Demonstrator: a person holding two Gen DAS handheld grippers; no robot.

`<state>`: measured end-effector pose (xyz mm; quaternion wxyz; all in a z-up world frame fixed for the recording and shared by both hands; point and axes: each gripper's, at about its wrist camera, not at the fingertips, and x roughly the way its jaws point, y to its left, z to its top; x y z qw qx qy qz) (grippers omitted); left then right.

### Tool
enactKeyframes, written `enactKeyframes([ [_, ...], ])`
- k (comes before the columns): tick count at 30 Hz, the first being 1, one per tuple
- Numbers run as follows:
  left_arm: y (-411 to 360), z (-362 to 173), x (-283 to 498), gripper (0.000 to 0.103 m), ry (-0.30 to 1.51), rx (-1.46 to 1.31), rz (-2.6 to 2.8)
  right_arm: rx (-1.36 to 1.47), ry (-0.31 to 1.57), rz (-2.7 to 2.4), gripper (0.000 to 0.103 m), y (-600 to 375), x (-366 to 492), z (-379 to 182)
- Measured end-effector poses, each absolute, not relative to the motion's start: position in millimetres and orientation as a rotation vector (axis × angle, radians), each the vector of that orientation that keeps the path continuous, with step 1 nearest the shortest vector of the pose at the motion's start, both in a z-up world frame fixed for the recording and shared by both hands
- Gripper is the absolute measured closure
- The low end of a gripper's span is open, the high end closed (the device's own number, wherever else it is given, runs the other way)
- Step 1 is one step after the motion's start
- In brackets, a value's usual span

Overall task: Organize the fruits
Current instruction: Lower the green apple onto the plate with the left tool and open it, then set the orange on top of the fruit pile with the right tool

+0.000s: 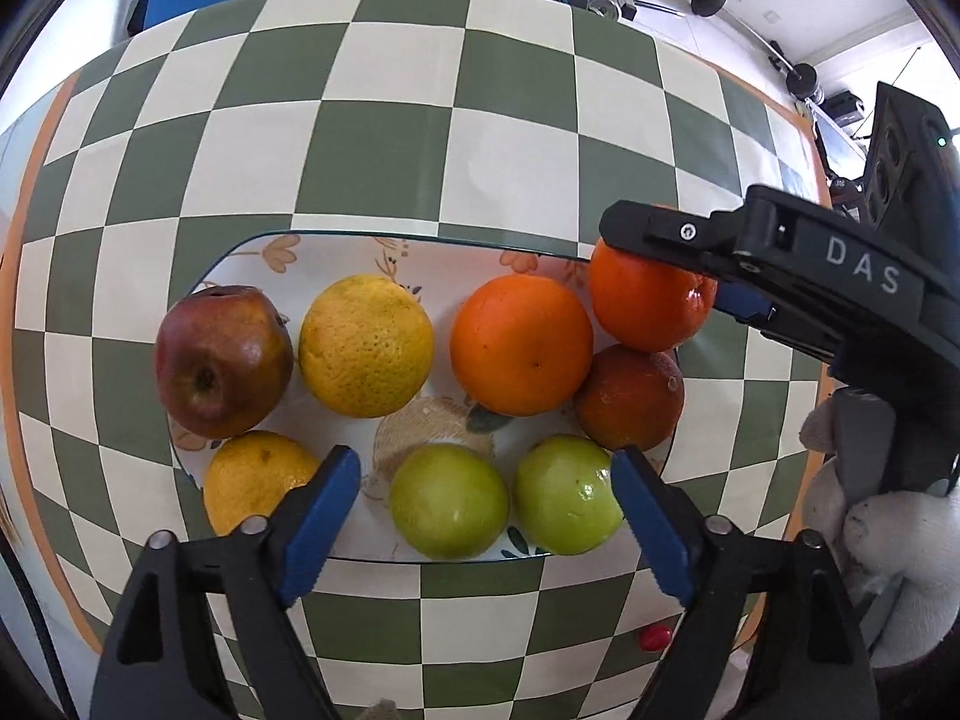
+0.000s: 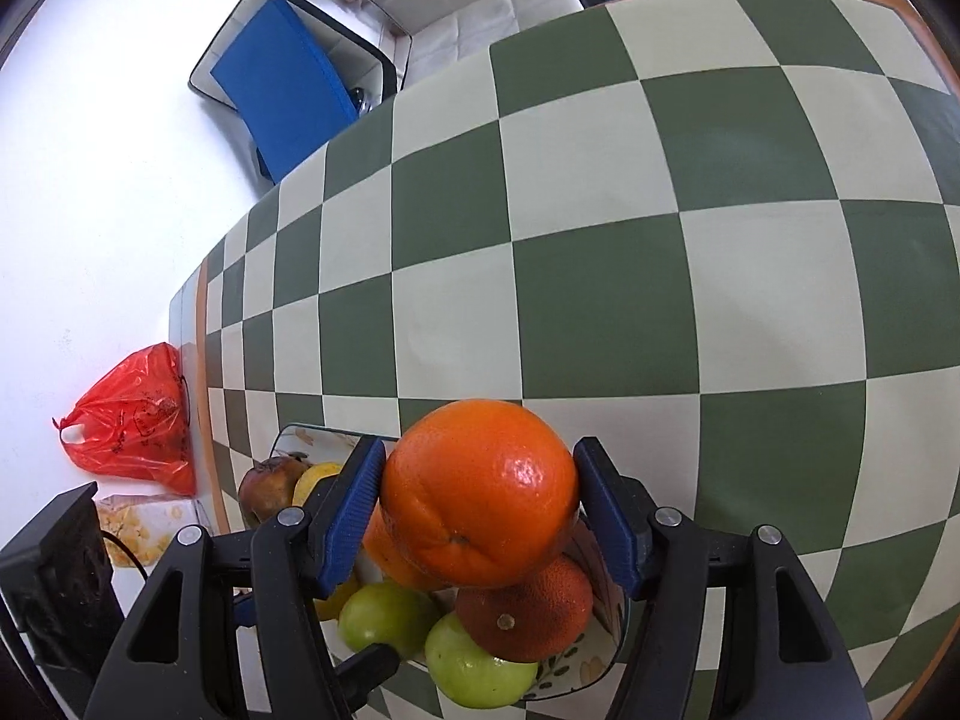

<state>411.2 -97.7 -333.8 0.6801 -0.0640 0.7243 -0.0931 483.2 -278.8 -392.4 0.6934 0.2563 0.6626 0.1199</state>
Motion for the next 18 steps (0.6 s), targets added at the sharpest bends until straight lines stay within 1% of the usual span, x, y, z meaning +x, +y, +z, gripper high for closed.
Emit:
enactKeyframes([
  [1, -96, -332, 411, 0.013, 1.621, -0.136, -0.203, 0.568, 1.483, 0.267, 0.035, -277, 484, -394],
  [3, -93, -328, 411, 0.012, 1.603, -0.119, -0.189, 0.548, 1.489, 0.272, 0.034, -275, 485, -394],
  [4, -91, -326, 410, 0.012, 1.59, -0.107, -0.181, 0.544, 1.499, 0.274, 0.029, -274, 485, -395],
  [7, -87, -325, 411, 0.012, 1.569, -0.1, -0.164, 0.548, 1.522, 0.275, 0.021, -272, 487, -399],
  [8, -85, -324, 411, 0.012, 1.565, -0.099, -0.158, 0.538, 1.525, 0.274, 0.02, -271, 488, -400],
  [18, -72, -320, 410, 0.012, 1.531, -0.105, -0.123, 0.459, 1.501, 0.276, 0.019, -262, 484, -390],
])
